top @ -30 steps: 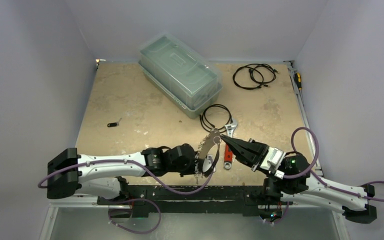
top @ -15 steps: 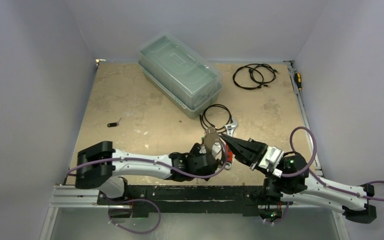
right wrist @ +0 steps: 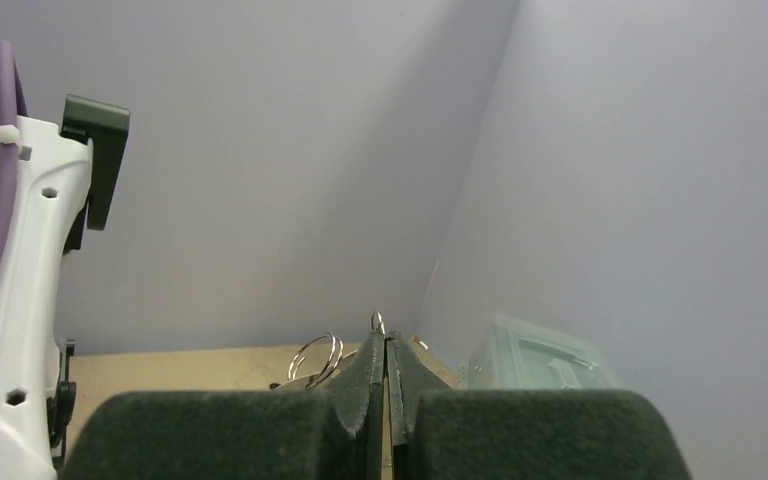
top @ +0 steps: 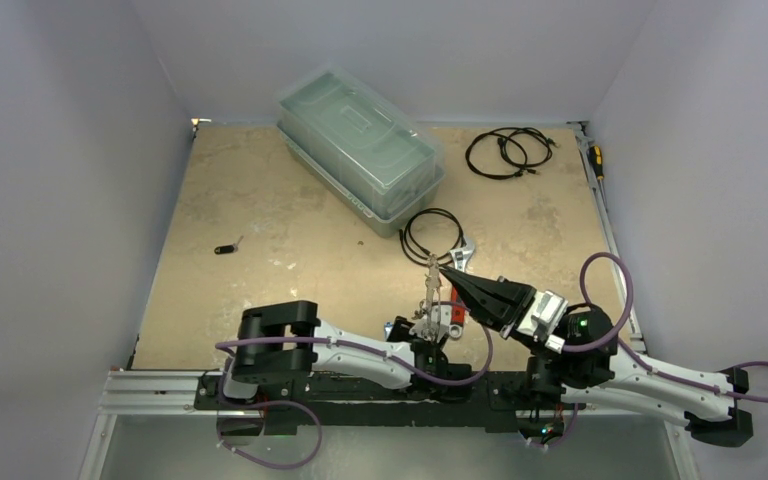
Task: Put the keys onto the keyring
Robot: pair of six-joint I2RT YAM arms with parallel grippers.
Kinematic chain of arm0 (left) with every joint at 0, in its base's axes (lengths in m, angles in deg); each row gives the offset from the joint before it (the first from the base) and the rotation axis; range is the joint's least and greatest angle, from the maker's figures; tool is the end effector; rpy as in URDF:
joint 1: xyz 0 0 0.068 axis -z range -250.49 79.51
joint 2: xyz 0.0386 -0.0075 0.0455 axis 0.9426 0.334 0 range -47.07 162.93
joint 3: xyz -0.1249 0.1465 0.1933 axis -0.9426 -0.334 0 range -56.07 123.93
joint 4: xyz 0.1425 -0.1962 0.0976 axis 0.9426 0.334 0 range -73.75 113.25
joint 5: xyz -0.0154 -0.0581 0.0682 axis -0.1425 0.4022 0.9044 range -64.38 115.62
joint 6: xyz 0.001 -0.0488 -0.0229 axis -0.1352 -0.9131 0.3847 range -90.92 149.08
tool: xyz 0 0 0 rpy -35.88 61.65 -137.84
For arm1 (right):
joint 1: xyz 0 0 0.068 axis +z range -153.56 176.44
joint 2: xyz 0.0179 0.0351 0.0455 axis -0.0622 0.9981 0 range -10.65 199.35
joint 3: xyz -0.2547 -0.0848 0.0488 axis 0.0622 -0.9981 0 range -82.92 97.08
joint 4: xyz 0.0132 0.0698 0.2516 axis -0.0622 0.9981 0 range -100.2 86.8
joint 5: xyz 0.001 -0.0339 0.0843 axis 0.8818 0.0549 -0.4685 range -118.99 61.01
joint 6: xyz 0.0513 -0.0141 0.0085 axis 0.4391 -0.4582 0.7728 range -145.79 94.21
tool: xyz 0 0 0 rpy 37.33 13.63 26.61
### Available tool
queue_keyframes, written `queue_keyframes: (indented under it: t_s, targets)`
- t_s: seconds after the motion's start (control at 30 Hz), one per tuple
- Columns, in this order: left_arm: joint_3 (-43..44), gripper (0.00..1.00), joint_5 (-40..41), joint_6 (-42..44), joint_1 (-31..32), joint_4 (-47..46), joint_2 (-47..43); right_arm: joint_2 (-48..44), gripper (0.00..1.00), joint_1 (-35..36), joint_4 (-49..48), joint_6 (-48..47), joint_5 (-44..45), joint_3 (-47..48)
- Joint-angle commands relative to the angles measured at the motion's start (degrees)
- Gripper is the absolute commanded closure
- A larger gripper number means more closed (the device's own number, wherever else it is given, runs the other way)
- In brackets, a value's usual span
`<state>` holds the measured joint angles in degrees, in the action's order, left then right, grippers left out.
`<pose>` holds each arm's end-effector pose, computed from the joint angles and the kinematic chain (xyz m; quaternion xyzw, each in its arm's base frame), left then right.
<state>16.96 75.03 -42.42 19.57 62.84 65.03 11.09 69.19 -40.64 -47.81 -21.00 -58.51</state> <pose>0.0267 -0.3547 0.1535 0.1307 0.8985 0.0329 0.4178 0.0368 0.1019 0.3422 -0.3083 0.3668 0.3457 0.8068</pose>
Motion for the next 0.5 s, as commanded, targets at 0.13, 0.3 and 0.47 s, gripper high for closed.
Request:
queue_keyframes:
  t_s: [0.13,0.3,0.47]
  targets:
    - [-1.27,0.51,4.18,-8.16,0.82,6.14,-2.72,0.15,1.0,0.37,-3.01,0.58,0.3,0.89]
    - [-2.59,0.55,4.37,-7.82,0.73,4.28,-2.48,0.22,1.0,0.37,-3.01,0.58,-0.05,0.9]
    - [-5.6,0.62,3.41,-6.27,0.13,-0.43,-2.31,0.41,1.0,0.37,-2.79,0.66,-0.38,1.0]
